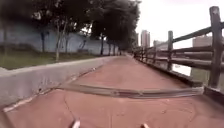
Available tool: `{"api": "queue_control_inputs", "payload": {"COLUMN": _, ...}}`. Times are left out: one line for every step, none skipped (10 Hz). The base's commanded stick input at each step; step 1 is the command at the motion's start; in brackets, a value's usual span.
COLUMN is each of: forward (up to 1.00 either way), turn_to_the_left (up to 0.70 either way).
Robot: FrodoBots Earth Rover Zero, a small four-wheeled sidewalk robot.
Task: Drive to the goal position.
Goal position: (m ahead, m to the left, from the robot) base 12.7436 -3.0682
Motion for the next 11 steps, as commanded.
{"api": "queue_control_inputs", "payload": {"forward": 0.7, "turn_to_the_left": 0.01}}
{"api": "queue_control_inputs", "payload": {"forward": 0.7, "turn_to_the_left": 0.0}}
{"api": "queue_control_inputs", "payload": {"forward": 0.7, "turn_to_the_left": 0.0}}
{"api": "queue_control_inputs", "payload": {"forward": 0.7, "turn_to_the_left": 0.01}}
{"api": "queue_control_inputs", "payload": {"forward": 0.7, "turn_to_the_left": 0.01}}
{"api": "queue_control_inputs", "payload": {"forward": 0.7, "turn_to_the_left": -0.02}}
{"api": "queue_control_inputs", "payload": {"forward": 0.7, "turn_to_the_left": -0.15}}
{"api": "queue_control_inputs", "payload": {"forward": 0.7, "turn_to_the_left": -0.29}}
{"api": "queue_control_inputs", "payload": {"forward": 0.7, "turn_to_the_left": -0.35}}
{"api": "queue_control_inputs", "payload": {"forward": 0.7, "turn_to_the_left": -0.14}}
{"api": "queue_control_inputs", "payload": {"forward": 0.7, "turn_to_the_left": 0.0}}
